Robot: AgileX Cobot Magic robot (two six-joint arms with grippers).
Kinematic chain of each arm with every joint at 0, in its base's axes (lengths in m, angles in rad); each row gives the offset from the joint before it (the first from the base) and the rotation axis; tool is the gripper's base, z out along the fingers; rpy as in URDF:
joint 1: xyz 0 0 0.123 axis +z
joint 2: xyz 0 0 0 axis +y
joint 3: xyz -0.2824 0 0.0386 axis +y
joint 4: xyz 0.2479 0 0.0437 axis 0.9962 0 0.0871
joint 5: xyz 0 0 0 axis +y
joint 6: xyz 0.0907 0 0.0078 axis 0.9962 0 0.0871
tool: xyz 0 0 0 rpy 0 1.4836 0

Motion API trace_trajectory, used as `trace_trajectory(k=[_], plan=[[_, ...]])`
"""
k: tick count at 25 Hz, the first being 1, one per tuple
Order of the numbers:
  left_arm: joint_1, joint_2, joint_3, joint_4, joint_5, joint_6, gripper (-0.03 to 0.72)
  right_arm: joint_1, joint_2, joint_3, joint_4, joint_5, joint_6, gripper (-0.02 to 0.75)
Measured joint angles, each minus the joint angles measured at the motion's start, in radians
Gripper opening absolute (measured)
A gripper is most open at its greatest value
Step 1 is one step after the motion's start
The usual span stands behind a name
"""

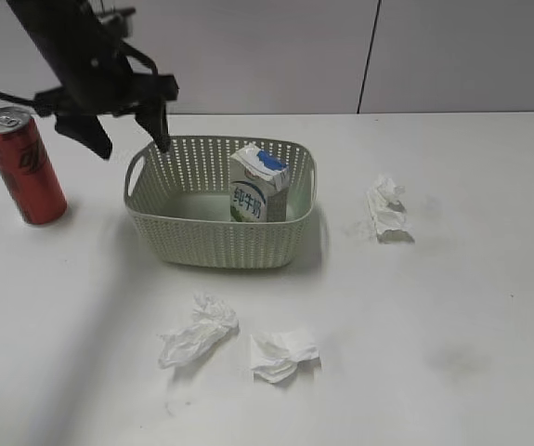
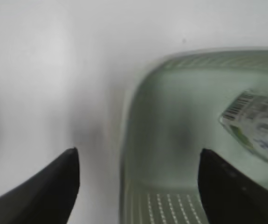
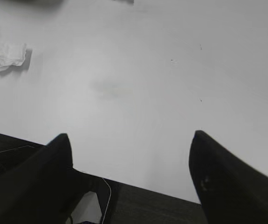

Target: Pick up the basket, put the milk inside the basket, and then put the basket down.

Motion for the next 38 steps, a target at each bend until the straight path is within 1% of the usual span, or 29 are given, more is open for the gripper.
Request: trace_trajectory(k=[4, 7, 10, 13, 17, 19, 25, 28, 32, 35, 38], plan=[[-0.002, -0.164, 0.0, 0.023, 0.084, 0.0, 0.592, 0.0, -0.018, 0.007, -0.013, 0.01, -0.003, 0.59], [-0.032, -0.281, -0.002, 0.077, 0.143, 0.0, 0.588, 0.0, -0.069, 0.029, -0.013, 0.007, -0.003, 0.59], [-0.101, -0.395, 0.01, 0.164, 0.156, 0.0, 0.587, 0.0, -0.14, 0.075, -0.014, -0.004, -0.003, 0.59], [-0.194, -0.516, 0.072, 0.198, 0.158, -0.011, 0.587, 0.0, -0.21, 0.128, -0.007, -0.002, -0.003, 0.59], [-0.298, -0.685, 0.239, 0.228, 0.163, -0.057, 0.587, 0.0, -0.316, 0.194, 0.007, 0.006, -0.003, 0.59], [-0.322, -0.769, 0.341, 0.246, 0.165, -0.066, 0.587, 0.0, -0.377, 0.22, 0.008, 0.009, -0.003, 0.59], [-0.329, -1.081, 0.722, 0.276, 0.168, -0.073, 0.585, 0.0, -0.528, 0.283, 0.009, 0.015, -0.003, 0.59], [-0.329, -1.281, 0.883, 0.286, 0.169, -0.073, 0.585, 0.0, -0.57, 0.3, 0.008, 0.016, -0.004, 0.59], [-0.329, -1.54, 1.047, 0.284, 0.169, -0.074, 0.585, 0.0, -0.586, 0.317, 0.006, 0.016, -0.038, 0.59], [-0.329, -1.726, 1.134, 0.282, 0.163, -0.073, 0.585, 0.0, -0.587, 0.343, 0.008, 0.004, -0.074, 0.59], [-0.329, -1.868, 1.16, 0.275, 0.124, -0.036, 0.585, 0.0, -0.587, 0.376, 0.018, -0.03, -0.109, 0.59]])
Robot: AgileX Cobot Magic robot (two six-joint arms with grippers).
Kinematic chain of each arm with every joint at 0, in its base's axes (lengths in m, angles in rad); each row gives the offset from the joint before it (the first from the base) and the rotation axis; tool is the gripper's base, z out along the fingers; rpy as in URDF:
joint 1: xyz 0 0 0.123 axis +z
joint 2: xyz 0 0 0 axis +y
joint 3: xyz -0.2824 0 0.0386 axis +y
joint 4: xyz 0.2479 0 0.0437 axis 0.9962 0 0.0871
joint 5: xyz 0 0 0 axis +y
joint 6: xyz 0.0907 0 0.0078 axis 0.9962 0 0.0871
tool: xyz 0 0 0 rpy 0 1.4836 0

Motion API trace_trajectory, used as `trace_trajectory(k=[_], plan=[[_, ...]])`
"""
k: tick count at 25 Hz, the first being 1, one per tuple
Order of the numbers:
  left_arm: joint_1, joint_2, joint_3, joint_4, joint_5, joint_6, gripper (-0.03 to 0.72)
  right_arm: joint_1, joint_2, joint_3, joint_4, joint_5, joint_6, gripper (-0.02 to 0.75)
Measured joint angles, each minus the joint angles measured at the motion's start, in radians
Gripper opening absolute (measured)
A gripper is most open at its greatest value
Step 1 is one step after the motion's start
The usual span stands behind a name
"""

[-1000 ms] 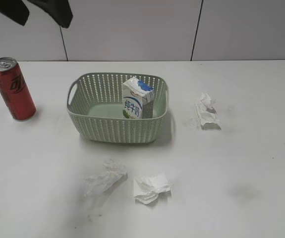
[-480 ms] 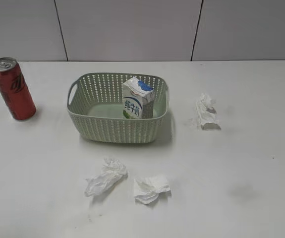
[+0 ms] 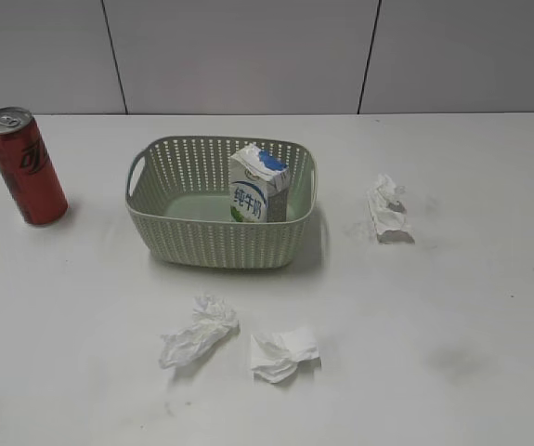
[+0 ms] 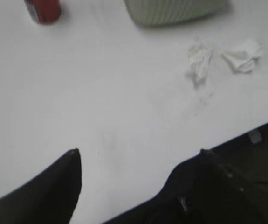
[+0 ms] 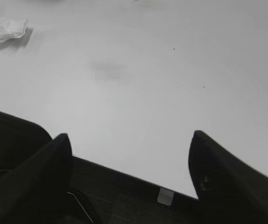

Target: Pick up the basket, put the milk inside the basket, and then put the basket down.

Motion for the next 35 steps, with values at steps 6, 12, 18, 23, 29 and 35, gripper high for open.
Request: trace_trajectory(k=[6, 12, 18, 23, 29, 35], plan=[[0.0, -0.081, 0.022, -0.034, -0.085, 0.094, 0.585, 0.0, 0.0, 0.014, 0.014, -0.075, -0.031, 0.59], [-0.002, -0.044, 0.04, -0.085, -0.117, 0.162, 0.584, 0.0, 0.0, 0.039, 0.033, -0.151, -0.043, 0.59], [-0.002, -0.012, 0.04, -0.085, -0.118, 0.166, 0.578, 0.0, 0.0, 0.047, 0.037, -0.175, -0.049, 0.59], [-0.002, -0.008, 0.041, -0.085, -0.119, 0.166, 0.574, 0.0, 0.0, 0.047, 0.038, -0.178, -0.049, 0.59], [0.08, -0.042, 0.041, -0.085, -0.122, 0.166, 0.574, -0.046, -0.056, 0.047, 0.041, -0.179, -0.05, 0.59], [0.319, -0.114, 0.041, -0.085, -0.125, 0.166, 0.543, -0.188, -0.14, 0.047, 0.041, -0.179, -0.05, 0.59]])
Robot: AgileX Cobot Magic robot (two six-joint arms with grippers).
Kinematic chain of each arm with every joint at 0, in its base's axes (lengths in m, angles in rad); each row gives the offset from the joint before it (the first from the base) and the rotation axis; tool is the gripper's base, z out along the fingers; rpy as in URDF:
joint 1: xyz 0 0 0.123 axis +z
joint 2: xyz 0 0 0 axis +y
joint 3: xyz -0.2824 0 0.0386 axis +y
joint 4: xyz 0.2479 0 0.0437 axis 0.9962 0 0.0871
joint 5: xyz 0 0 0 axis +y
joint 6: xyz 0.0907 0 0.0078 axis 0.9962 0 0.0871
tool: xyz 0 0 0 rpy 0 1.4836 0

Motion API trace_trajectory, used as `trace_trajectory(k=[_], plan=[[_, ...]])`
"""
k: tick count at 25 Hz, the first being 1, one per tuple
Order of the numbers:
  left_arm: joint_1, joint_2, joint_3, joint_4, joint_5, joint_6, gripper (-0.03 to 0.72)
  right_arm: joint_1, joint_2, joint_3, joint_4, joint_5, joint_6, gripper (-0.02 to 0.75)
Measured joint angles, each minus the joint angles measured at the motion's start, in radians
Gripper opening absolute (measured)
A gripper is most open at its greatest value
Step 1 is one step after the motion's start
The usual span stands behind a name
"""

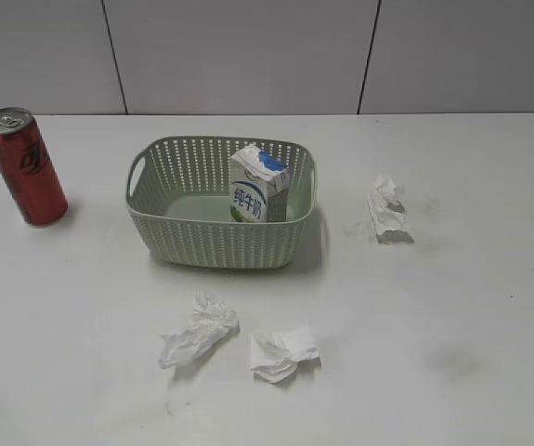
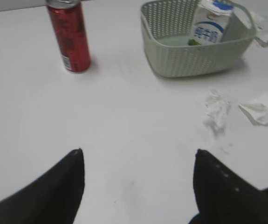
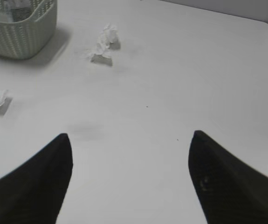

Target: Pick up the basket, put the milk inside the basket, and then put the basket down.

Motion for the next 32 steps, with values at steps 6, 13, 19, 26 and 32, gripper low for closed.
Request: trace_trajectory(k=[6, 13, 19, 26, 32], plan=[[0.188, -0.08, 0.0, 0.0, 0.0, 0.0, 0.503, -0.027, -0.001, 0.0, 0.0, 0.0, -0.002, 0.59], [0.217, -0.104, 0.0, 0.0, 0.0, 0.0, 0.496, -0.028, -0.001, 0.0, 0.0, -0.001, -0.002, 0.59], [0.217, -0.104, 0.0, 0.0, 0.0, 0.0, 0.471, -0.028, -0.001, 0.0, 0.0, -0.001, -0.003, 0.59], [0.218, -0.104, 0.0, 0.0, 0.0, 0.0, 0.468, -0.028, -0.001, 0.0, 0.0, -0.001, -0.003, 0.59], [0.244, -0.104, 0.0, 0.0, 0.0, 0.0, 0.454, -0.028, -0.001, 0.0, 0.0, -0.001, -0.004, 0.59]])
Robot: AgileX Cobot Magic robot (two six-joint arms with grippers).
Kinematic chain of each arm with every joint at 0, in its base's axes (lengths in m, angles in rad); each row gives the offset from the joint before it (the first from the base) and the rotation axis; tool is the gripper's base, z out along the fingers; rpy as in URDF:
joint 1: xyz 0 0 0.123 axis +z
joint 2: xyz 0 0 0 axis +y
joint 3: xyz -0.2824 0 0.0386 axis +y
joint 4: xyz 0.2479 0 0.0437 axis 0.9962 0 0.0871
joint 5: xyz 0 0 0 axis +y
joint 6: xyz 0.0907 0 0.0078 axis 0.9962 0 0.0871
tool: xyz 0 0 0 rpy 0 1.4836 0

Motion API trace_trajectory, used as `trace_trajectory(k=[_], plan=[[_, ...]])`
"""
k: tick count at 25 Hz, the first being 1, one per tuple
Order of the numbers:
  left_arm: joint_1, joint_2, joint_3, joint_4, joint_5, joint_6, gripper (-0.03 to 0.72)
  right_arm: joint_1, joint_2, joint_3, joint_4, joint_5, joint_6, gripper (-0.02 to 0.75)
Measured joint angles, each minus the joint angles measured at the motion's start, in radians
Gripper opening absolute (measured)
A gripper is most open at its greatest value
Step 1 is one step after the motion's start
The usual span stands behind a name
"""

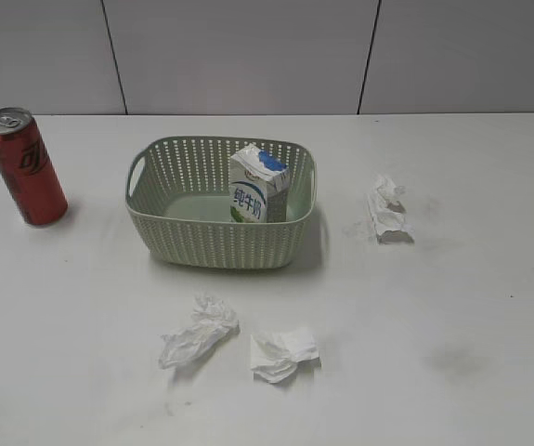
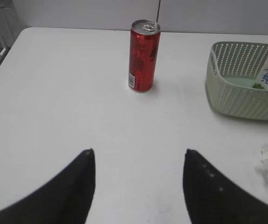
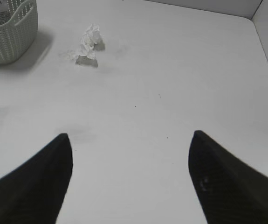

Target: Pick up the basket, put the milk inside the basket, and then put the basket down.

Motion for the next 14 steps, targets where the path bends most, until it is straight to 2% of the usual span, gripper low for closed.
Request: trace_trajectory(k=[8, 14], plan=[[0.064, 0.0, 0.0, 0.0, 0.0, 0.0, 0.448, 0.0, 0.0, 0.0, 0.0, 0.0, 0.0, 0.59], [0.073, 0.0, 0.0, 0.0, 0.0, 0.0, 0.442, 0.0, 0.0, 0.0, 0.0, 0.0, 0.0, 0.59]])
